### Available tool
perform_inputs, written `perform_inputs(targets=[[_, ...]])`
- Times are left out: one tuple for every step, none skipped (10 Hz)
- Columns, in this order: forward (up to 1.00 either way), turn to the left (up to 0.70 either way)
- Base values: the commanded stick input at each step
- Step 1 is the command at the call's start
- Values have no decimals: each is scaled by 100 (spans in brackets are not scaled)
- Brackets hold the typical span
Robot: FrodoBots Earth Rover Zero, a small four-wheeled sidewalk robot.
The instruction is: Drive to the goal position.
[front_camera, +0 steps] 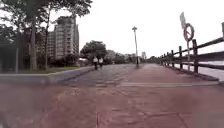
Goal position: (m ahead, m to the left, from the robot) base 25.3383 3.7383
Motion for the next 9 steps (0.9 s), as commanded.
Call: perform_inputs(targets=[[100, 0], [100, 0], [100, 0], [100, 0], [100, 0], [100, 0], [100, 0], [100, 0], [100, 0]])
